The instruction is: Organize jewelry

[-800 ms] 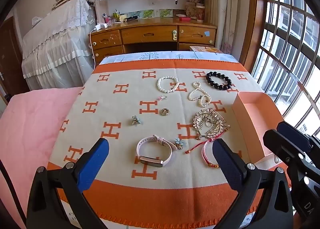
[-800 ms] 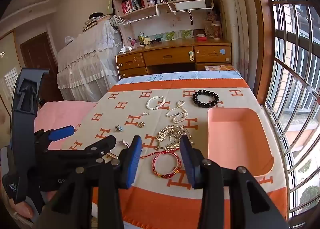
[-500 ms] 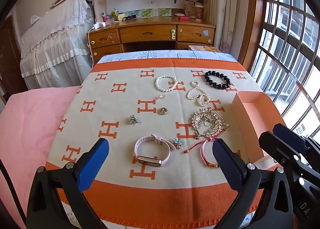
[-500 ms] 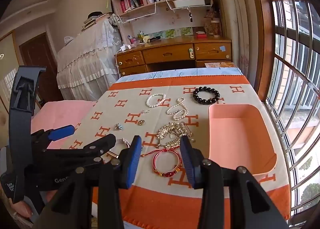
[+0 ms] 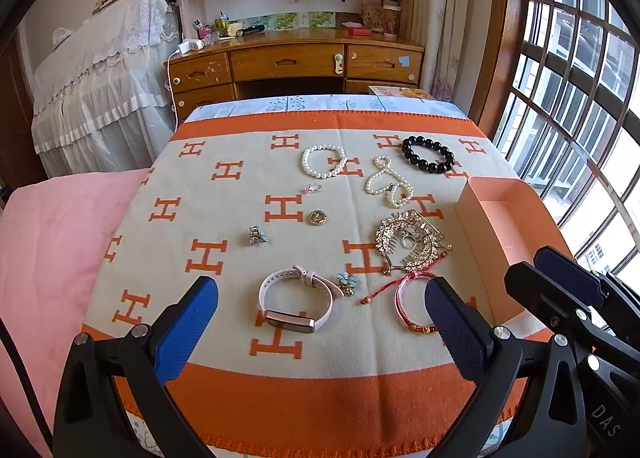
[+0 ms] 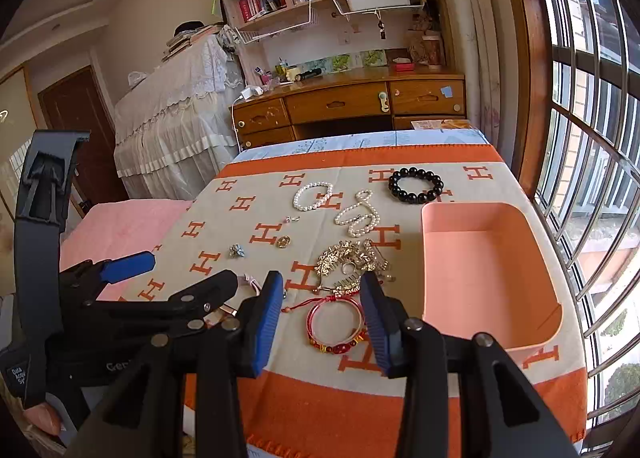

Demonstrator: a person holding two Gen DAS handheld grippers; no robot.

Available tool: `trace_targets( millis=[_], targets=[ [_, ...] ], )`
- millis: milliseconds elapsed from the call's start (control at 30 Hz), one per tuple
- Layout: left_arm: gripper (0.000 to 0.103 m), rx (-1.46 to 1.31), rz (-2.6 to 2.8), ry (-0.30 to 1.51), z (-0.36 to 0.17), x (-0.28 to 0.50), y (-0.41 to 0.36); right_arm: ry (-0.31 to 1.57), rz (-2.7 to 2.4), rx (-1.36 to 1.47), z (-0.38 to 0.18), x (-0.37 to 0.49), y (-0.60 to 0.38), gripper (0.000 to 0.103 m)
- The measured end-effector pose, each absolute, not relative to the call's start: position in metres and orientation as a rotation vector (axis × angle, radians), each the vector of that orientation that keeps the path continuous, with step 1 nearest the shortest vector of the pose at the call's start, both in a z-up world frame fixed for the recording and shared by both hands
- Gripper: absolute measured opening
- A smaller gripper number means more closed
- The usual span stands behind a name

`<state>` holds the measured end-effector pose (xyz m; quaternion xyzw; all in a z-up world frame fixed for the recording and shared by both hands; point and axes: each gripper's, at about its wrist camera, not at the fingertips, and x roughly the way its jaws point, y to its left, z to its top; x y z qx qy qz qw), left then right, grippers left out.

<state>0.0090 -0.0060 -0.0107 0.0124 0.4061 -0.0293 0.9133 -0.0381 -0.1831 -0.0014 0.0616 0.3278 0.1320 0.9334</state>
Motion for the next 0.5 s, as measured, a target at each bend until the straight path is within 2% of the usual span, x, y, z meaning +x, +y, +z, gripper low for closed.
trace_targets(
  millis=[133,500],
  targets=[
    [0.102,0.020,-0.068,0.846,-0.015,0.010,-0.003,0.679,0.268,0.131,-0.017,-0.036,-0.179,0.041],
    [0.102,0.029,-0.061,0.846,-0.016,0.010,-0.004,0.680,0.270,0.134,-0.016,-0.036,-0.180,0.041]
  ],
)
